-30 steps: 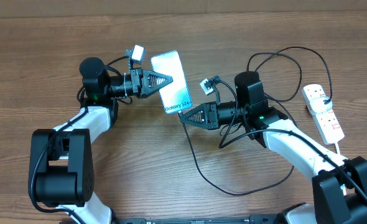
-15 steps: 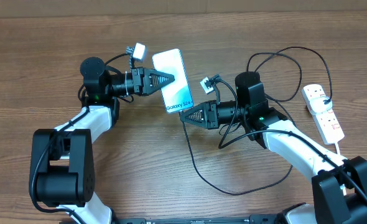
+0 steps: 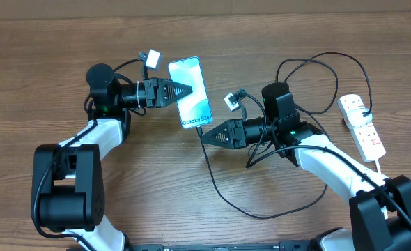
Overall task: Plug charger to phone and switch on socket
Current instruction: 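Push the plug into the phone port with the right gripper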
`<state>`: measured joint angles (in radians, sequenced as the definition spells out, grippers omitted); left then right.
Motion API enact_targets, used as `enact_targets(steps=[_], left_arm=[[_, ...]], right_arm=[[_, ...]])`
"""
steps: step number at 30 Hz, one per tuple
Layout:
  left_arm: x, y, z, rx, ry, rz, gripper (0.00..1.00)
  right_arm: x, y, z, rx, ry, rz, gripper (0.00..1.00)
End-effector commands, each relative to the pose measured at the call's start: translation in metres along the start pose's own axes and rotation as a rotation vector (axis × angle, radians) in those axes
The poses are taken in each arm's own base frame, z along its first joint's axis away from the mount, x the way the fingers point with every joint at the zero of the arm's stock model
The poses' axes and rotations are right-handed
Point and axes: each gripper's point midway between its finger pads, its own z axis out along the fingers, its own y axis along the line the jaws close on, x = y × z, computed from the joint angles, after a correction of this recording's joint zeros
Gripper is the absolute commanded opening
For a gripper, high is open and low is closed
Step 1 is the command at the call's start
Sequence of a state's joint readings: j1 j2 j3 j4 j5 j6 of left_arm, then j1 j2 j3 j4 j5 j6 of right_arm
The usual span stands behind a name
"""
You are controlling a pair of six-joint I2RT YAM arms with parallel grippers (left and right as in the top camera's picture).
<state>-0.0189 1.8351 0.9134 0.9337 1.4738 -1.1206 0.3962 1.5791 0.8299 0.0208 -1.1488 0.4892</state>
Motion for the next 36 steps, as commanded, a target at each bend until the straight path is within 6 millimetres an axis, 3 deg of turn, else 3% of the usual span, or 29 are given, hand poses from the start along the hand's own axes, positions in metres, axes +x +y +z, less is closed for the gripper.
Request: enact_targets(steps=[1, 3, 6, 8, 12, 14, 16, 18, 21, 29, 32, 36], left_arm=[[-0.002, -0.003, 0.000, 0.008, 0.013, 0.076, 0.04], [-0.002, -0.003, 0.000, 0.008, 0.013, 0.077, 0.04], [-0.001, -0.003, 0.001, 0.010, 0.015, 0.079, 0.04], [-0.001, -0.002, 0.001, 0.009, 0.015, 0.076, 0.04], [0.001, -0.001, 0.001, 0.007, 0.012, 0.071, 0.04], [0.000, 0.000, 0.001, 0.003, 0.006, 0.067, 0.04], [-0.002, 0.003, 0.001, -0.008, -0.011, 0.049, 0.04], [-0.005, 0.008, 0.001, -0.025, -0.035, 0.026, 0.04], [-0.008, 0.014, 0.003, -0.045, -0.058, 0.014, 0.04], [-0.003, 0.014, 0.012, -0.041, -0.042, 0.028, 0.04], [-0.004, 0.014, 0.012, -0.041, -0.042, 0.028, 0.04], [-0.003, 0.014, 0.012, -0.041, -0.041, 0.028, 0.04]], right_arm=[[-0.002, 0.014, -0.004, -0.004, -0.009, -0.109, 0.43], [-0.005, -0.003, -0.008, 0.115, -0.045, -0.141, 0.49], [-0.009, -0.044, -0.025, 0.404, -0.095, -0.181, 0.56], [-0.011, -0.052, -0.039, 0.517, -0.101, -0.192, 0.57], [-0.024, -0.043, -0.086, 0.745, -0.155, -0.178, 0.61], [-0.028, -0.029, -0.109, 0.837, -0.189, -0.176, 0.64], [-0.027, -0.011, -0.119, 0.850, -0.212, -0.183, 0.72], [-0.020, 0.006, -0.113, 0.809, -0.212, -0.186, 0.83], [-0.004, 0.014, -0.095, 0.780, -0.144, -0.204, 1.00], [0.018, -0.007, -0.030, 0.803, -0.029, -0.177, 1.00], [0.015, -0.017, -0.016, 0.864, -0.056, -0.182, 1.00], [0.002, -0.040, -0.012, 1.012, -0.130, -0.203, 1.00]])
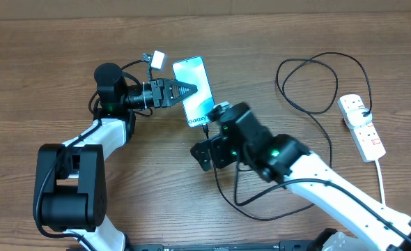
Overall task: Plug charger to phone and switch on socket
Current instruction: 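Push the plug into the phone port with the right gripper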
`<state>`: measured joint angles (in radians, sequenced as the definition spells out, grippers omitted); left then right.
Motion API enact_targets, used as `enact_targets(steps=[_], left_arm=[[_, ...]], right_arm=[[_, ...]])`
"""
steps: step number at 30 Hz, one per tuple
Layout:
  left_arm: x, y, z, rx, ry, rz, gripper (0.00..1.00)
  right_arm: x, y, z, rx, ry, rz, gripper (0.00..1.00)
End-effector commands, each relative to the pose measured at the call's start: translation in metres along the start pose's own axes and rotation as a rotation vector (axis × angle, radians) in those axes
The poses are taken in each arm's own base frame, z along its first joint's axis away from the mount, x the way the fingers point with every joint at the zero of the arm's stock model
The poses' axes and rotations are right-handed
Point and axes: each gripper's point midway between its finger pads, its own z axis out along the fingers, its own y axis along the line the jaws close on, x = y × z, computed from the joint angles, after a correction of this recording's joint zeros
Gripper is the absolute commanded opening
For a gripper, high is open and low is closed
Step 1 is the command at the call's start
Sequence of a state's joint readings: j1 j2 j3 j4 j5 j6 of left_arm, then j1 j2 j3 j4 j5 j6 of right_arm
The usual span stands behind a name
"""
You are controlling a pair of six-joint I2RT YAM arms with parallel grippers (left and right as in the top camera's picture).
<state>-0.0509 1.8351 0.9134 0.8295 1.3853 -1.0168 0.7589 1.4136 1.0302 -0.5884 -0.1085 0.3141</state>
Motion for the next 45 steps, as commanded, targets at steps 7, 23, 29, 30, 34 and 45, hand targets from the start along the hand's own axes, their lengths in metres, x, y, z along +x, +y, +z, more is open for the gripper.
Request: enact_targets(steps=[7, 23, 29, 30, 34, 45], left_arm=[[-0.001, 0.000, 0.001, 0.001, 0.000, 0.028, 0.04], [-0.001, 0.000, 0.001, 0.001, 0.000, 0.034, 0.04], [-0.001, 0.000, 0.001, 0.000, -0.001, 0.034, 0.05], [-0.001, 0.000, 0.001, 0.000, -0.001, 0.034, 0.04], [-0.001, 0.003, 0.001, -0.005, -0.002, 0.015, 0.04], [0.002, 0.006, 0.001, -0.011, 0.002, -0.022, 0.04]], right_arm=[[-0.007, -0.023, 0.025, 0.176, -0.061, 0.101, 0.61], [-0.024, 0.000, -0.014, 0.071, -0.145, 0.096, 0.53], [-0.022, -0.001, -0.013, 0.075, -0.137, 0.097, 0.52], [-0.020, -0.002, -0.011, 0.079, -0.128, 0.097, 0.52], [-0.014, -0.005, -0.002, 0.093, -0.098, 0.097, 0.50], [-0.009, -0.007, 0.020, 0.112, -0.066, 0.092, 0.32]])
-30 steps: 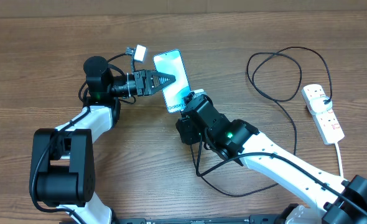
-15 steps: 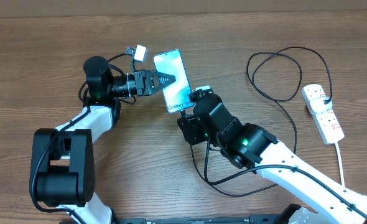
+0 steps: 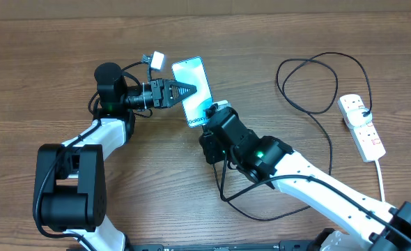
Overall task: Plug charger to phone and switch on socket
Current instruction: 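Push the plug into the phone port with the right gripper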
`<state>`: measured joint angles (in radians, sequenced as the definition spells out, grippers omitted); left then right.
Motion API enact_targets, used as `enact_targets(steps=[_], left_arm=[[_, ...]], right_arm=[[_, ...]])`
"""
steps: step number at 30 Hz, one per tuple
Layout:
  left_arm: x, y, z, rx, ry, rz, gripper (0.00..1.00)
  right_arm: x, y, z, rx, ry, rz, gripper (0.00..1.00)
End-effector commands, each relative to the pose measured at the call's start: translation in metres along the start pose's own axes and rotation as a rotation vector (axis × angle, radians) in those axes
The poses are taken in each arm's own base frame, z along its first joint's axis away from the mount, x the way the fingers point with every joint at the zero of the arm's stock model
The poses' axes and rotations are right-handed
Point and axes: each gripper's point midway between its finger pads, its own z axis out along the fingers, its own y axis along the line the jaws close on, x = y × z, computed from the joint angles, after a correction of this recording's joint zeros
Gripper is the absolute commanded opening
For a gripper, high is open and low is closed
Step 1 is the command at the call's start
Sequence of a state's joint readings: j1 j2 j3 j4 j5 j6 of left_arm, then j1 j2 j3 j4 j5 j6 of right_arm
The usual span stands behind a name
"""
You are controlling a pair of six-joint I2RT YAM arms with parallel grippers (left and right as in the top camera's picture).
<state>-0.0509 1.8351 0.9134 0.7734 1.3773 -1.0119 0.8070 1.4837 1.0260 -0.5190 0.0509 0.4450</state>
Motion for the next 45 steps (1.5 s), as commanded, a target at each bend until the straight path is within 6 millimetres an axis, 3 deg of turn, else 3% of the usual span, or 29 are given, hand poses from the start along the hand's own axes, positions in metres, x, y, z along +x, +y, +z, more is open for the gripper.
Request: enact_targets(steps=[1, 9, 13, 30, 45], left_arm=[[-0.001, 0.000, 0.001, 0.002, 0.003, 0.029, 0.04], [0.000, 0.000, 0.001, 0.002, 0.004, 0.048, 0.04], [0.000, 0.000, 0.001, 0.004, 0.007, 0.045, 0.04], [0.020, -0.012, 0.000, 0.081, 0.118, 0.090, 0.05], [0.035, -0.020, 0.016, 0.117, 0.184, 0.092, 0.05]], right_arm=[[-0.004, 0.004, -0.002, -0.010, -0.018, 0.000, 0.30], [-0.009, 0.006, -0.005, -0.021, -0.038, 0.001, 0.09], [-0.016, 0.009, -0.006, -0.027, -0.068, -0.002, 0.04], [-0.044, 0.017, -0.012, -0.039, -0.180, -0.054, 0.04], [-0.068, 0.021, -0.024, -0.029, -0.247, -0.051, 0.04]])
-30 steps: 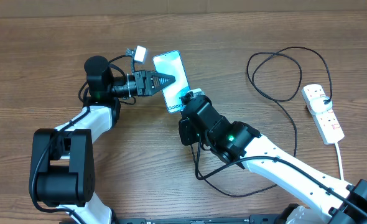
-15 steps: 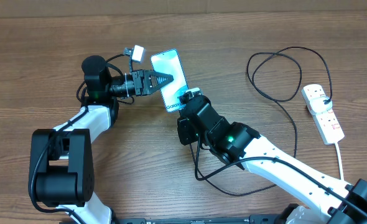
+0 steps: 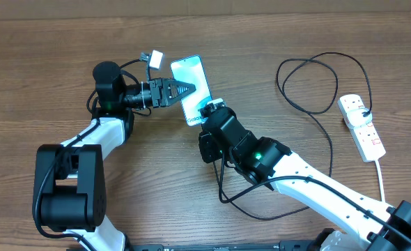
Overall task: Plug charger to phone and switch on socket
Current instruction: 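Push the plug into the phone port with the right gripper, then open the right gripper, lower the phone flat with the left gripper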
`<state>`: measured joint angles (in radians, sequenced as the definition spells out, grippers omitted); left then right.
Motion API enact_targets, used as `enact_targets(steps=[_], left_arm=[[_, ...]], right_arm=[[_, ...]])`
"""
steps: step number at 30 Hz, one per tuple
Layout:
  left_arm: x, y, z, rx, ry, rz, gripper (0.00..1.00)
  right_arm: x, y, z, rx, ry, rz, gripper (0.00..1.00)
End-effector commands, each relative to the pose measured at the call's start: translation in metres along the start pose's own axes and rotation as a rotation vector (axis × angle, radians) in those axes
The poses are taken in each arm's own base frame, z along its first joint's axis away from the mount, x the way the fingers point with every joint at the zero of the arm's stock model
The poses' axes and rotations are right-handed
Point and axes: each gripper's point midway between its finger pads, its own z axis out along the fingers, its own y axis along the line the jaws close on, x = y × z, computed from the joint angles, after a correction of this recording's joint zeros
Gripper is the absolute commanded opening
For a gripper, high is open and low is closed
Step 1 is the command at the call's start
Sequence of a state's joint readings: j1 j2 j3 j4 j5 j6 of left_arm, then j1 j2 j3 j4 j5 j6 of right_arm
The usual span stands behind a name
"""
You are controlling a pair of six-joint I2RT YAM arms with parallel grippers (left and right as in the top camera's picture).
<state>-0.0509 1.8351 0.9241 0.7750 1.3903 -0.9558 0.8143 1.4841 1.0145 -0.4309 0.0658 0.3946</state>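
Note:
The phone (image 3: 195, 78) lies face up on the table with its screen lit. My left gripper (image 3: 192, 88) reaches in from the left, its fingers drawn together to a point over the phone's left side. The right arm's wrist (image 3: 219, 129) hangs over the phone's lower end and hides the right gripper, the charger plug and the phone's port. The black charger cable (image 3: 310, 59) comes out from under that wrist, loops across the table and runs to the white socket strip (image 3: 362, 127) at the far right.
A slack loop of cable (image 3: 261, 213) lies near the front edge under the right arm. A small white connector (image 3: 155, 57) on the left wrist's wiring sticks up beside the phone. The socket strip's own white lead (image 3: 381, 164) runs toward the front right.
The right wrist has moved a little further up and left over the phone's lower end. The phone and the left gripper sit almost where they were.
First my right gripper lay flat, pointing left with the cable at its tips just below the phone, while the left gripper rested on the phone. Then the right arm stood turned over the cable below the phone. It has since closed in on the phone's lower end.

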Motion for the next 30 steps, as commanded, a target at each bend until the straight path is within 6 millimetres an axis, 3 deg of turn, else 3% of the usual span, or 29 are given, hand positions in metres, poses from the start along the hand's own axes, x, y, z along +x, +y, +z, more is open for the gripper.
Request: enact_targets(steps=[1, 16, 21, 26, 30], left_arm=[[0.036, -0.019, 0.016, 0.119, 0.178, 0.025, 0.05], [0.052, -0.013, 0.013, 0.127, 0.194, -0.003, 0.04], [0.060, -0.009, 0.012, 0.121, 0.192, -0.029, 0.05], [0.058, -0.006, 0.012, 0.109, 0.178, -0.032, 0.05], [0.052, -0.001, 0.014, 0.081, 0.144, -0.031, 0.05]], right_arm=[[-0.058, 0.011, -0.022, 0.001, -0.179, -0.014, 0.04], [-0.080, 0.023, -0.036, -0.025, -0.223, -0.012, 0.04], [-0.082, 0.023, -0.037, -0.028, -0.231, -0.012, 0.04], [-0.072, 0.020, -0.034, -0.015, -0.187, -0.015, 0.04], [-0.056, 0.023, -0.032, -0.045, -0.113, -0.020, 0.21]])
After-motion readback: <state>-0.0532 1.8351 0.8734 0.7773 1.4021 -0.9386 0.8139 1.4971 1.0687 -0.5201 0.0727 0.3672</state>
